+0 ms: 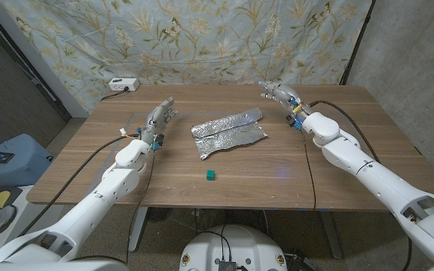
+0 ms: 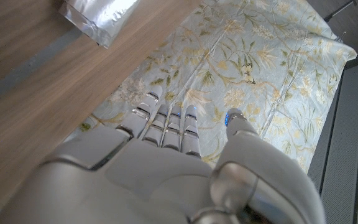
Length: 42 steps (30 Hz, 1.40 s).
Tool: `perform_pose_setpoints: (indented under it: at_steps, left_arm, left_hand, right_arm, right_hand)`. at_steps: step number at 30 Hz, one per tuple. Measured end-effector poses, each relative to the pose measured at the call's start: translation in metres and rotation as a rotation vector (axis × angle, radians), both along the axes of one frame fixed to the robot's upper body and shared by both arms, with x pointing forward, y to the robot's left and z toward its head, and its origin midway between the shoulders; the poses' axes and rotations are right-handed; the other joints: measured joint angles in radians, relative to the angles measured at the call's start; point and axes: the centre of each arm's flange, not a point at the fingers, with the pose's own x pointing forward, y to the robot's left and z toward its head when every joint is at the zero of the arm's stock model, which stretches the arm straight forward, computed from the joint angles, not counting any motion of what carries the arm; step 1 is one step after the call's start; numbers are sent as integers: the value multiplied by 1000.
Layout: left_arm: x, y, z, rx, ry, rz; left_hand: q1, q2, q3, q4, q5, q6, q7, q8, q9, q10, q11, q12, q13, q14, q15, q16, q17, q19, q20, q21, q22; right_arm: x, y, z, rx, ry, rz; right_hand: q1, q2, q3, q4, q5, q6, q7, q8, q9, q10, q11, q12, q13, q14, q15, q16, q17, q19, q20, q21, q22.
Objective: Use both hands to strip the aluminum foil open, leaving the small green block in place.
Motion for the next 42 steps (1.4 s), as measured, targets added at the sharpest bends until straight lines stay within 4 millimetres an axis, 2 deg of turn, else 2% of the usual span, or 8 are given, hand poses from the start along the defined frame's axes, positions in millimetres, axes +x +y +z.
perform_pose_setpoints:
  at_steps: [13, 20, 23, 25, 28, 35, 37, 42]
  left_arm:
    - [-7, 7, 3, -12, -11, 16]
    - [-10, 10, 1, -25, -8, 23]
    - [-11, 12, 0, -25, -7, 24]
    - [-13, 14, -2, -32, -4, 31]
    - [-14, 16, -3, -33, -4, 33]
    - [-16, 22, -6, -47, -12, 43]
    - [-16, 23, -7, -51, -10, 45]
    - [-16, 24, -10, -56, -11, 46]
  left_hand:
    - [0, 0, -7, -7, 0, 0, 0, 0, 0, -11, 0, 0, 0, -8, 7, 0, 3, 0, 0, -1, 0]
    - [-10, -5, -15, 2, 0, -8, 0, -5, 0, -20, 2, -5, 0, -18, 7, 0, 7, -5, 4, -4, 0]
    - [-16, -3, -20, 6, 0, -8, 0, -5, 0, -20, 2, -5, 0, -24, 12, 0, 7, -7, 7, -4, 0]
    - [-19, -6, -20, 6, 0, -12, -4, -5, 0, -20, 2, -5, -1, -27, 9, 0, 7, -7, 7, -4, 0]
    - [-30, -6, -26, 12, -5, -15, -3, -9, 0, -24, 5, -8, -3, -34, 12, 0, 10, -11, 3, -5, 0]
    - [-45, -6, -34, 20, -8, -18, 0, -9, 0, -31, 2, -8, -3, -34, 12, 0, 12, -11, 3, -12, 0]
    - [-45, -6, -35, 21, -8, -18, 0, -9, 0, -31, 2, -8, -3, -34, 12, 0, 12, -11, 3, -12, 0]
    - [-52, -12, -39, 25, -8, -27, -2, -9, 0, -31, 2, -8, -2, -34, 12, 0, 12, -11, 3, -12, 0]
  right_arm:
    - [-3, 12, 20, -159, -53, -28]
    - [-5, 23, 31, -267, -88, -52]
    - [-4, 24, 29, -303, -92, -66]
    - [-5, 30, 36, -345, -110, -68]
    - [-5, 33, 37, -377, -117, -76]
    - [-5, 46, 48, -494, -158, -102]
    - [-4, 48, 49, -531, -166, -116]
    - [-5, 56, 55, -606, -194, -139]
  right_hand:
    - [6, -6, -4, -21, 0, -12, 0, -5, 0, -11, 11, 0, -5, -11, 11, -4, -9, -7, -1, -15, 0]
    - [15, -15, -5, -28, 0, -25, -3, -5, 0, -18, 11, 0, -5, -20, 13, -7, -14, -10, -2, -15, 0]
    - [15, -15, -8, -33, 0, -38, -4, -12, 0, -22, 15, 0, -5, -27, 20, -7, -18, -20, -2, -23, 0]
    - [16, -16, -11, -36, 0, -52, -5, -13, 0, -29, 21, 0, -5, -25, 32, -7, -21, -20, -2, -23, 0]
    - [19, -19, -11, -41, 0, -56, -6, -16, 0, -28, 32, 0, -5, -21, 36, -7, -23, -18, 11, -23, 0]
    - [32, -32, -12, -51, 0, -60, -9, -16, 0, -23, 37, 0, -5, -18, 39, -7, -28, -18, 11, -23, 0]
    - [32, -32, -14, -61, 0, -67, -6, -16, 0, -23, 37, 0, -5, -18, 39, -7, -29, -18, 11, -23, 0]
    - [65, -55, -11, -77, 0, -72, 0, -16, 0, -16, 44, 0, -5, -23, 59, -7, -37, -18, 37, -29, 0]
